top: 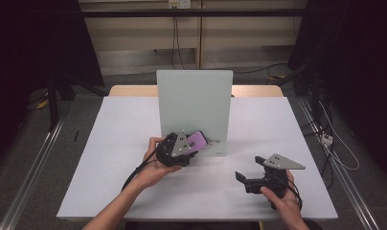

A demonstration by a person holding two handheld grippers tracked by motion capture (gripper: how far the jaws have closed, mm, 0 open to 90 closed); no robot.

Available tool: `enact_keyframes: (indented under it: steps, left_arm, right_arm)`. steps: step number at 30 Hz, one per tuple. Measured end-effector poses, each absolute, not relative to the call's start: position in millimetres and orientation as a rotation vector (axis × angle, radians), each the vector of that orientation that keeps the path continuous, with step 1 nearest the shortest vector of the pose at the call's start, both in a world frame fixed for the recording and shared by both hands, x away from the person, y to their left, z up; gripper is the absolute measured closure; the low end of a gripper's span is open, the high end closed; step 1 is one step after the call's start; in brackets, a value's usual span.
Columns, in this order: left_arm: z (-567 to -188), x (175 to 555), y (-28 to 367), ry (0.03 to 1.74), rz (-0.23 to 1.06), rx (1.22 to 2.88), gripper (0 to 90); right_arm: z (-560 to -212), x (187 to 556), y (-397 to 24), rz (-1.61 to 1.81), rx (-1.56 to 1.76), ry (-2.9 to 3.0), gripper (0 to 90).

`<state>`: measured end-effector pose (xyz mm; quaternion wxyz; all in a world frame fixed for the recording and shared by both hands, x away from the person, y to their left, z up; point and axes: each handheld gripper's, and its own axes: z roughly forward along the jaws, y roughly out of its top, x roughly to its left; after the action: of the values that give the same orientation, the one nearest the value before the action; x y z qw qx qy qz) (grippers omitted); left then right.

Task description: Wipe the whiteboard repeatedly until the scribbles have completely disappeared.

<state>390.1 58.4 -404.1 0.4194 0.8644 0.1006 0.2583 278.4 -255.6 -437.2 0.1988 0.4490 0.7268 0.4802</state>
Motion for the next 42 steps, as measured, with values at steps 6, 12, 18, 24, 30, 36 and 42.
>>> enact_keyframes:
  steps: [6, 12, 18, 24, 30, 36, 42]
  left_arm:
    - [-386, 400, 69, 0.298, 0.63, 2.095, 40.8]
    - [-407, 392, 65, 0.223, 0.626, 2.188, 40.8]
    - [-414, 390, 78, 0.184, 0.614, 2.285, 40.8]
    - [-425, 386, 94, 0.17, 0.621, 2.309, 40.8]
    - [-429, 387, 92, 0.153, 0.591, 2.326, 40.8]
    - [-430, 387, 81, 0.117, 0.591, 2.32, 40.7]
    - [-428, 388, 60, 0.068, 0.581, 2.319, 40.6]
  right_arm:
    - [-437, 278, -256, 1.339, 1.26, 2.034, 3.7]
    - [-437, 278, -255, 1.341, 1.26, 2.035, 3.7]
    - [-437, 278, -256, 1.344, 1.261, 2.035, 3.8]
    - [-437, 279, -255, 1.339, 1.263, 2.037, 3.7]
    - [-437, 278, -254, 1.341, 1.265, 2.037, 3.7]
    - [-438, 279, -254, 1.338, 1.262, 2.039, 3.7]
    - [-437, 279, -254, 1.338, 1.262, 2.041, 3.7]
